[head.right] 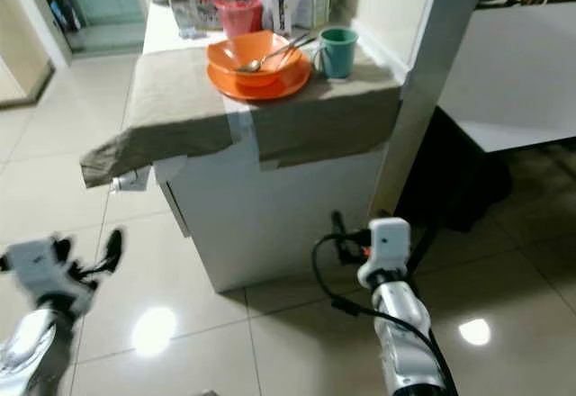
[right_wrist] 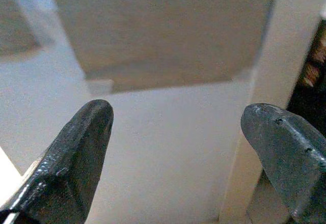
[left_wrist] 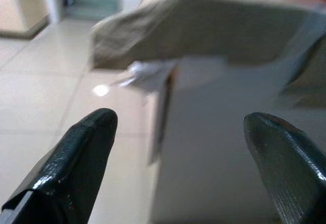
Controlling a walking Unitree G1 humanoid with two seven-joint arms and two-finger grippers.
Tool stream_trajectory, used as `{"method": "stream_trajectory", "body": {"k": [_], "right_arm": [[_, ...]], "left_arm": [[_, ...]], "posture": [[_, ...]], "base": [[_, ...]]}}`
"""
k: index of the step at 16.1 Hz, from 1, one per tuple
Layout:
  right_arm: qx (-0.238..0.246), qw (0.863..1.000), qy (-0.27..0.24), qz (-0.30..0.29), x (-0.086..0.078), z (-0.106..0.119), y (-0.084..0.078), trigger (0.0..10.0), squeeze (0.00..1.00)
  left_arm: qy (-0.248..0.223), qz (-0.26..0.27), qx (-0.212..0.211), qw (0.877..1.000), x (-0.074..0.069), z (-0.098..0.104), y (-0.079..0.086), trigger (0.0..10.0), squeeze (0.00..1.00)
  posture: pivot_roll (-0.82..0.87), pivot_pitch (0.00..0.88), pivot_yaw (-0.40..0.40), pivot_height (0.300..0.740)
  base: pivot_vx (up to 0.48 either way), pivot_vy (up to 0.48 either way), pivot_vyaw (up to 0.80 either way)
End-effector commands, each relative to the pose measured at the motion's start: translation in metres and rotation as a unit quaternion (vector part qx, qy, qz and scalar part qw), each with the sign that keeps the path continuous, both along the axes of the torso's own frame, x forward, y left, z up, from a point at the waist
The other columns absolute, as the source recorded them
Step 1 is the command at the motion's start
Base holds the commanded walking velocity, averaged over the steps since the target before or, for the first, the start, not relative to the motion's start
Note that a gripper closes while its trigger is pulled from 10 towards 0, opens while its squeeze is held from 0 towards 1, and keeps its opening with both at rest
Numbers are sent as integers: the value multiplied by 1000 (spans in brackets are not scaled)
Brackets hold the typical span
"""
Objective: Setting the table
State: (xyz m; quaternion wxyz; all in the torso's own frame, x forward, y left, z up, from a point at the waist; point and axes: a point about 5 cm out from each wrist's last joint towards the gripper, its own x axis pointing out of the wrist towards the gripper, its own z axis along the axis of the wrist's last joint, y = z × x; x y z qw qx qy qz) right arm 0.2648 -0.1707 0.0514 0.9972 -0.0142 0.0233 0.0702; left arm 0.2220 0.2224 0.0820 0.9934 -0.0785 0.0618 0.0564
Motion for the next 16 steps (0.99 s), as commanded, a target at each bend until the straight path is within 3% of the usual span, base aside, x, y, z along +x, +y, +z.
{"method": "stream_trajectory", "body": {"k": [1, 5, 16], "right_arm": [[-4, 1000, -15, 10, 6, 7, 3, 10000, 0], [-3, 1000, -14, 17, 10, 17, 8, 10000, 0], [-17, 999, -8, 42, 23, 19, 23, 10000, 0]], "left_arm": [[-23, -9, 5, 1000, 7, 10, -6, 10000, 0], [-30, -4, 0, 1000, 15, 19, -11, 10000, 0], [-37, 12, -3, 999, 30, 23, -20, 10000, 0]], "posture": [[-149, 16, 66, 740], [-138, 5, 67, 740], [-109, 0, 53, 740]], "base": [[0, 0, 0], [0, -112, 0], [0, -468, 718]]}}
